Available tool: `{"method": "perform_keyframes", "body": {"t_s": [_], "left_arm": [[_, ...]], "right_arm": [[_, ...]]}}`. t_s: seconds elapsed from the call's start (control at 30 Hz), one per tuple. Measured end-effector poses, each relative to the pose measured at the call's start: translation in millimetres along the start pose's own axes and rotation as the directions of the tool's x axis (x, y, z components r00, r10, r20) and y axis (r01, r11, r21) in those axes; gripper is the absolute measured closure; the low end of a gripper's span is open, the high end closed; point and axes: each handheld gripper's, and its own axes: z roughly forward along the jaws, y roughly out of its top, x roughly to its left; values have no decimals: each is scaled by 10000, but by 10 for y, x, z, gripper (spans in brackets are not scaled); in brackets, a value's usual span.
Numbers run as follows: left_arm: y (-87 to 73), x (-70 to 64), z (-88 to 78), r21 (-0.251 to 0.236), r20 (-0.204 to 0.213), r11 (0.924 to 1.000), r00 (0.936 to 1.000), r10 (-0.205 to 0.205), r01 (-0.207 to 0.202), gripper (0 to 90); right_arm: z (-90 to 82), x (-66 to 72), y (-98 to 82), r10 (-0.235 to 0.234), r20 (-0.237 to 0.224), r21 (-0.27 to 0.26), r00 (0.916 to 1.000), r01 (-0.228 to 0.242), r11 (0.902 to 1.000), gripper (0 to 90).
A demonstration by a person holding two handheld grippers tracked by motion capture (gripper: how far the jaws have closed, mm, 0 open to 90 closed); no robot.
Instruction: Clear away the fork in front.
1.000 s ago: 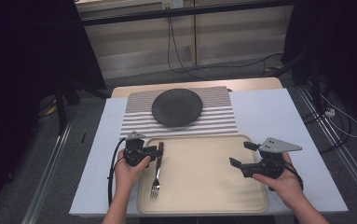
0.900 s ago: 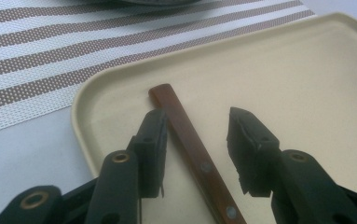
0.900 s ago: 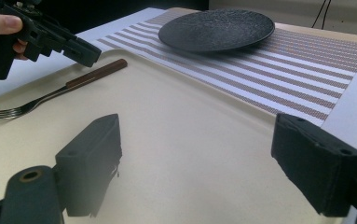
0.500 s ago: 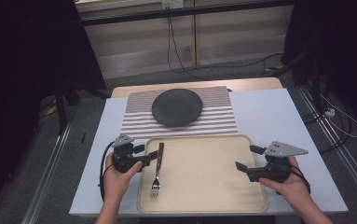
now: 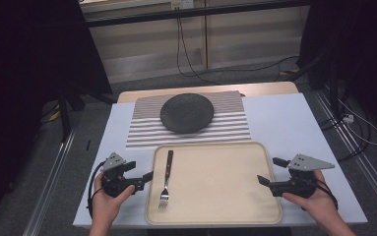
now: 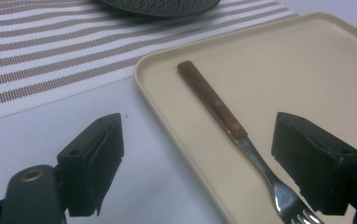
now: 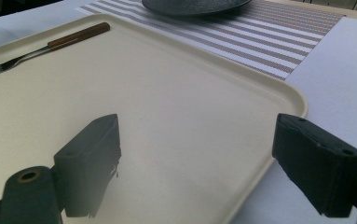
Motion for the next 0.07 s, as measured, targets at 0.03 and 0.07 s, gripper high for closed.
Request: {"method": "perform_keyframes", "body": {"t_s": [0.03,0.07], "left_arm": [[-8,1,3,0,-15,10000,10000,-12,12,170],[-15,4,8,2,10,10000,10000,-3,3,165]], "right_arm": [[2,-1,-10,9,-14,-16,10000,-9,10000,152],[3,-2,-14,19,-19,-1,10000,-19,10000,151]]}}
